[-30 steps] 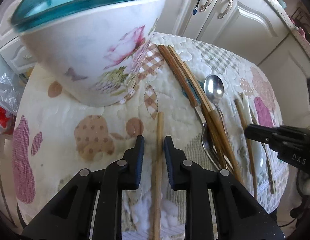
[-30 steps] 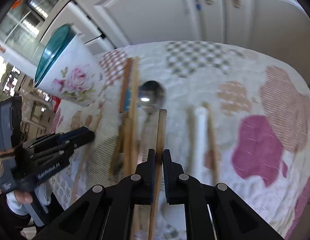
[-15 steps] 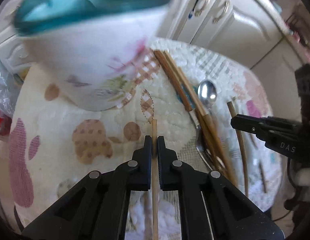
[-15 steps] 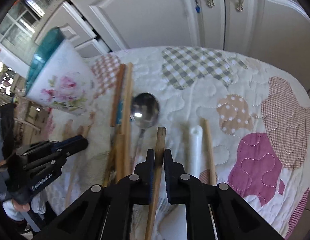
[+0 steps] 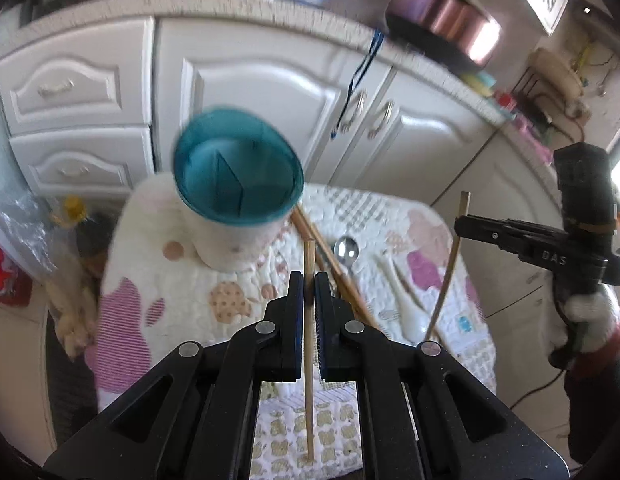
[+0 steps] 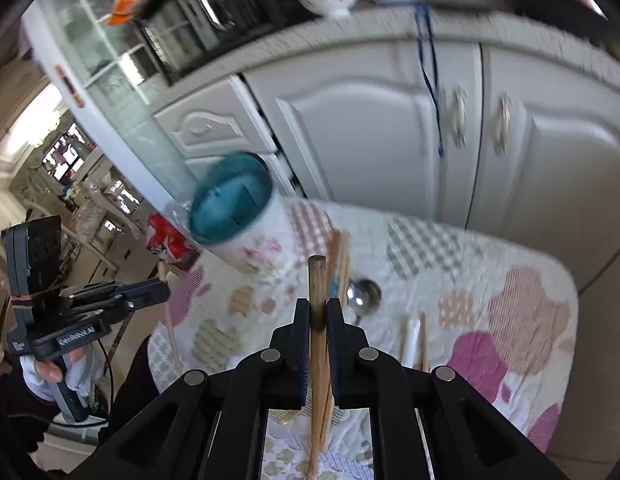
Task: Organize utensils
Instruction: 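Lower both chopsticks into the teal-rimmed holder and open both tools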
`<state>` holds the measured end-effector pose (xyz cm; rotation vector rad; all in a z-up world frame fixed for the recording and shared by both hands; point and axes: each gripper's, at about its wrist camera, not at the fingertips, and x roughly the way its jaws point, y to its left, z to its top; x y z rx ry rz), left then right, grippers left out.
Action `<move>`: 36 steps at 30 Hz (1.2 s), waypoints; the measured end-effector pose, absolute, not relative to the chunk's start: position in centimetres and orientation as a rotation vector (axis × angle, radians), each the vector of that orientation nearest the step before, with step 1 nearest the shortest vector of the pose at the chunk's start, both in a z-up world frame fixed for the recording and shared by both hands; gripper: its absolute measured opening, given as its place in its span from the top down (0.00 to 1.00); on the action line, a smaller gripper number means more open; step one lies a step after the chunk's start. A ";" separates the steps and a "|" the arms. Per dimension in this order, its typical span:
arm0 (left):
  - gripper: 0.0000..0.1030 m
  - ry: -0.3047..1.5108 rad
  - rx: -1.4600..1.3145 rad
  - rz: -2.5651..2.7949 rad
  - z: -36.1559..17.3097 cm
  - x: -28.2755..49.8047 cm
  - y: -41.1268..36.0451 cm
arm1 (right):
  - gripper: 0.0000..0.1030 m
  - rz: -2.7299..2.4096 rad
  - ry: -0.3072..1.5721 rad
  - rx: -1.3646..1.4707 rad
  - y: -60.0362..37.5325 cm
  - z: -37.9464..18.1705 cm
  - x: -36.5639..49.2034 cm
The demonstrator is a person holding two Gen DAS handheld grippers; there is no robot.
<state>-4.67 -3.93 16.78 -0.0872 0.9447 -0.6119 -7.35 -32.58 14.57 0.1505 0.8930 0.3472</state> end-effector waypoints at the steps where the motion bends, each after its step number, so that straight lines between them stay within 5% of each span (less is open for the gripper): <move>1: 0.96 0.932 -0.099 -0.615 17.5 -4.8 -3.5 | 0.93 0.352 0.884 0.144 -32.3 14.9 -7.3; 17: 0.96 0.640 -0.112 -0.499 31.6 0.4 0.5 | 0.93 0.444 0.602 0.089 -28.2 28.7 -3.8; 23: 0.96 0.615 -0.053 -0.384 30.2 4.4 -0.3 | 0.93 0.387 0.519 0.088 -25.7 30.3 0.6; 36: 0.96 0.777 -0.054 -0.327 21.4 8.6 -2.1 | 0.93 0.359 0.675 0.098 -22.2 20.9 8.7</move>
